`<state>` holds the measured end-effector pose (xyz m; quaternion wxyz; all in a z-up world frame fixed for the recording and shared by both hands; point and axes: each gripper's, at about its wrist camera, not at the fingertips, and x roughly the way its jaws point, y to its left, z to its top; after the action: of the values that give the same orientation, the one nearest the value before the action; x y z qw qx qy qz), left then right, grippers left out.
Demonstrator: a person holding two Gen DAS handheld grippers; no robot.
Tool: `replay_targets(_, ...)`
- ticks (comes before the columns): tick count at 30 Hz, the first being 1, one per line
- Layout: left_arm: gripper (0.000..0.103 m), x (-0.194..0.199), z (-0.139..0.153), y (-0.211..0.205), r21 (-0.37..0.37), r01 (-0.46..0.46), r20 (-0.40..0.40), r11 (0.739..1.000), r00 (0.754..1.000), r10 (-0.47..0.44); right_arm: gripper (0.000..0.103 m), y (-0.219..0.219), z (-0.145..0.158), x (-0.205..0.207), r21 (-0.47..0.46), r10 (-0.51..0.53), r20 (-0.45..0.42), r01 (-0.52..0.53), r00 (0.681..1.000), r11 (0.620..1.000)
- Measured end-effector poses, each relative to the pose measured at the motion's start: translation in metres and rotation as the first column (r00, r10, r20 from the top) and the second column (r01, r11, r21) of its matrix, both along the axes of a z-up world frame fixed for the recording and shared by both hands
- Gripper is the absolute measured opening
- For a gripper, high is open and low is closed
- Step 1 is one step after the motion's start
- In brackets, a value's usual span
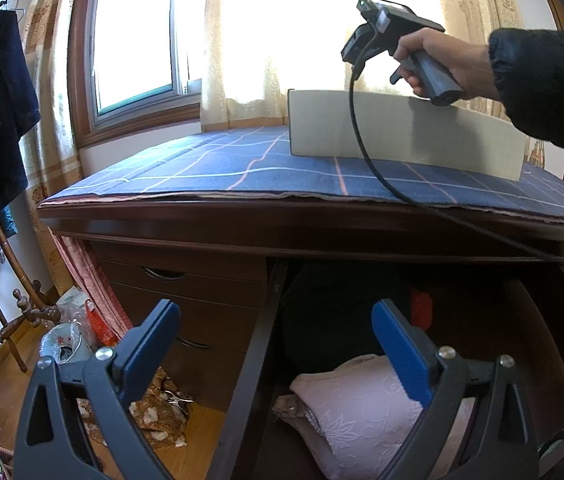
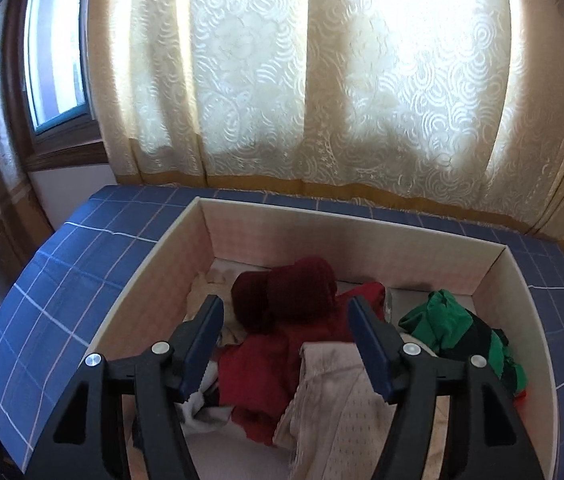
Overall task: Take underwear out of drawer
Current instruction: 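Withdraw the open right tool from the box toward the drawer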
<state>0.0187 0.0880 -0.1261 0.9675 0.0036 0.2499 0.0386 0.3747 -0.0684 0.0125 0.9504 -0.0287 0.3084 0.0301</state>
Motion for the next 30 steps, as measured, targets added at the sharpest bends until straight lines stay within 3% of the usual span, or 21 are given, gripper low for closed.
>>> replay_targets(8,0.098,-0.003,-0.001,-0.001,0.008,-0.01,0.01,1.0,1.0,0.01,0.067,-0.001,0.006,-0.065,-0.008,0.06,0.116,-0.06,0.991,0.998)
replay_targets(16,0.098,-0.004,0.0,-0.003,0.016,-0.024,0.015,1.0,1.0,0.024,0.067,-0.023,0.006,-0.152,0.053,0.105,0.257,-0.122,0.961,0.991)
replay_targets(24,0.098,-0.007,0.0,-0.006,0.026,-0.038,0.028,0.999,0.999,0.038,0.067,-0.051,-0.033,-0.232,0.06,0.109,0.31,-0.134,0.944,0.989)
replay_targets(30,0.098,-0.009,0.001,-0.007,0.04,-0.058,0.041,0.998,0.998,0.056,0.067,-0.07,-0.067,-0.281,0.06,0.115,0.401,-0.151,0.909,0.987)
